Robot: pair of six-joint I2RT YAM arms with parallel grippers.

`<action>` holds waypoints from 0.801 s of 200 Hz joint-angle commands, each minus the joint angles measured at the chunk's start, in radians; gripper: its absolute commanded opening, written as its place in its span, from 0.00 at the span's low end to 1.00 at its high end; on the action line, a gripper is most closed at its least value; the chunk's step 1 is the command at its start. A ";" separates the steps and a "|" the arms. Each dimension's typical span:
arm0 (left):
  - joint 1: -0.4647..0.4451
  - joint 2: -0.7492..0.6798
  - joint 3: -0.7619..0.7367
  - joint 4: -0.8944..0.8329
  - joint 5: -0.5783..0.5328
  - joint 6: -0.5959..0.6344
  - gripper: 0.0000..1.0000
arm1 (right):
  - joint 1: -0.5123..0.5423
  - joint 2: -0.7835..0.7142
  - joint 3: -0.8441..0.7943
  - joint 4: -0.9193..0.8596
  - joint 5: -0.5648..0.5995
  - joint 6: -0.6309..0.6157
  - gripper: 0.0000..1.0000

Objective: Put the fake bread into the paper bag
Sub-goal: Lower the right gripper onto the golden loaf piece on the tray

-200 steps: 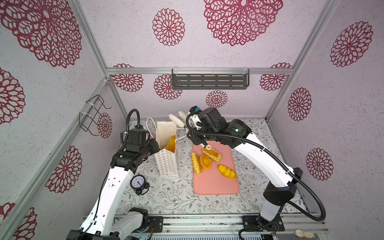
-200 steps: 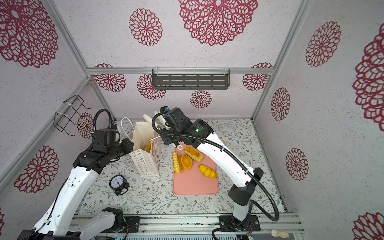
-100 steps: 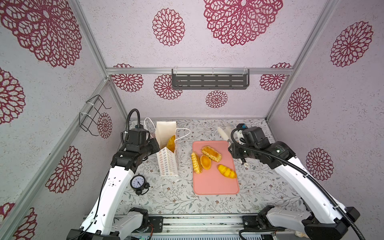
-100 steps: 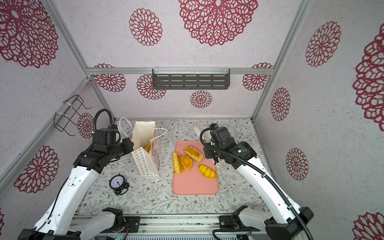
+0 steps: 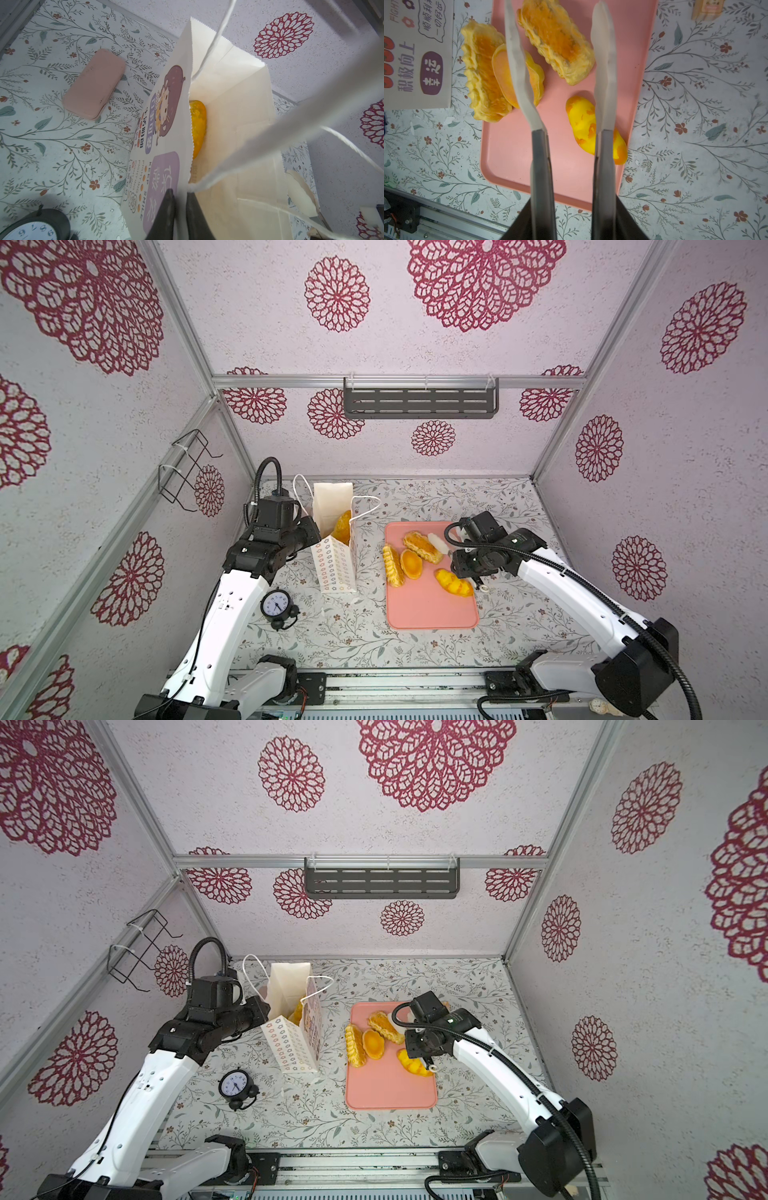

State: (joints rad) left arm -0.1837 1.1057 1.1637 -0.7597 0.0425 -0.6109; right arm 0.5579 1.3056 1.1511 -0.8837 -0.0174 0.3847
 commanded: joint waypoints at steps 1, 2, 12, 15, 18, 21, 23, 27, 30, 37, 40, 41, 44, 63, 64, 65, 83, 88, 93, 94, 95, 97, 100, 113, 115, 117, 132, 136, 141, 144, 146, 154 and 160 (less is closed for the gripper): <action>-0.007 -0.005 -0.010 0.029 0.007 -0.005 0.14 | -0.009 -0.003 0.001 0.041 -0.041 -0.019 0.46; -0.008 -0.005 -0.009 0.029 0.007 -0.005 0.15 | -0.009 -0.004 0.001 0.041 -0.044 -0.020 0.46; -0.008 -0.007 -0.009 0.028 0.008 -0.005 0.15 | -0.006 -0.003 -0.001 0.051 -0.078 -0.015 0.46; -0.007 -0.008 -0.009 0.029 0.008 -0.006 0.15 | -0.007 -0.002 -0.002 0.052 -0.089 -0.014 0.46; -0.008 -0.008 -0.009 0.029 0.007 -0.005 0.16 | -0.006 -0.002 -0.001 0.054 -0.100 -0.013 0.46; -0.008 -0.008 -0.009 0.029 0.007 -0.005 0.16 | -0.005 0.000 0.001 0.055 -0.109 -0.010 0.46; -0.007 -0.008 -0.009 0.029 0.007 -0.004 0.16 | -0.005 0.002 0.001 0.054 -0.115 -0.009 0.46; -0.008 -0.009 -0.009 0.028 0.007 -0.004 0.16 | -0.004 0.001 0.000 0.055 -0.125 -0.005 0.46; -0.007 -0.009 -0.009 0.029 0.007 -0.004 0.17 | -0.003 0.002 -0.001 0.058 -0.132 -0.003 0.46; -0.007 -0.011 -0.009 0.029 0.007 -0.004 0.17 | 0.000 0.001 -0.005 0.063 -0.147 0.008 0.46; -0.008 -0.012 -0.009 0.028 0.007 -0.005 0.18 | 0.004 0.000 -0.007 0.067 -0.154 0.011 0.46; -0.008 -0.013 -0.009 0.027 0.007 -0.005 0.18 | 0.004 -0.001 -0.008 0.068 -0.156 0.013 0.46; -0.008 -0.013 -0.010 0.027 0.006 -0.004 0.18 | 0.008 -0.002 -0.010 0.072 -0.161 0.019 0.46; -0.007 -0.017 -0.013 0.026 0.004 -0.004 0.20 | 0.036 -0.003 -0.015 0.092 -0.182 0.045 0.47; -0.007 -0.017 -0.013 0.026 0.004 -0.004 0.21 | 0.038 -0.003 -0.016 0.093 -0.183 0.047 0.47; -0.007 -0.017 -0.013 0.025 0.004 -0.004 0.21 | 0.041 -0.003 -0.014 0.093 -0.183 0.048 0.47; -0.007 -0.018 -0.015 0.026 0.001 -0.004 0.22 | 0.086 0.016 0.006 0.104 -0.179 0.066 0.47; -0.007 -0.017 -0.015 0.026 0.000 -0.004 0.22 | 0.098 0.026 0.017 0.105 -0.178 0.068 0.47; -0.007 -0.017 -0.015 0.026 -0.001 -0.002 0.23 | 0.113 0.037 0.031 0.103 -0.173 0.069 0.47; -0.007 -0.017 -0.015 0.026 -0.001 -0.002 0.23 | 0.116 0.040 0.033 0.104 -0.172 0.069 0.47; -0.007 -0.017 -0.015 0.026 0.000 -0.002 0.23 | 0.118 0.043 0.036 0.103 -0.171 0.069 0.47; -0.007 -0.015 -0.015 0.025 0.001 -0.003 0.23 | 0.123 0.049 0.042 0.102 -0.168 0.070 0.47; -0.007 -0.016 -0.015 0.026 0.000 -0.002 0.23 | 0.130 0.055 0.051 0.101 -0.165 0.071 0.47; -0.007 -0.016 -0.015 0.024 0.001 -0.001 0.23 | 0.158 0.092 0.096 0.088 -0.150 0.068 0.47; -0.007 -0.016 -0.015 0.024 0.001 0.000 0.23 | 0.161 0.097 0.103 0.087 -0.146 0.068 0.47; -0.007 -0.015 -0.016 0.025 0.001 -0.001 0.23 | 0.165 0.103 0.110 0.083 -0.143 0.067 0.47; -0.007 -0.017 -0.021 0.025 0.000 0.002 0.23 | 0.184 0.146 0.149 0.067 -0.128 0.069 0.47; -0.007 -0.019 -0.022 0.022 0.001 0.002 0.24 | 0.189 0.154 0.156 0.063 -0.125 0.070 0.47; -0.007 -0.018 -0.024 0.022 0.001 0.001 0.24 | 0.197 0.164 0.165 0.062 -0.123 0.074 0.47; -0.007 -0.020 -0.024 0.023 0.001 0.002 0.25 | 0.201 0.169 0.167 0.062 -0.121 0.076 0.47; -0.007 -0.020 -0.025 0.022 -0.001 0.001 0.25 | 0.204 0.172 0.169 0.063 -0.121 0.078 0.47; -0.006 -0.023 -0.028 0.020 -0.002 0.002 0.25 | 0.217 0.182 0.174 0.065 -0.123 0.086 0.47; -0.007 -0.025 -0.031 0.021 -0.003 0.002 0.25 | 0.226 0.187 0.175 0.067 -0.121 0.094 0.47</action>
State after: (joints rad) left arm -0.1837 1.1027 1.1534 -0.7589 0.0433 -0.6136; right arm 0.7547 1.4879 1.2850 -0.8104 -0.1604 0.4419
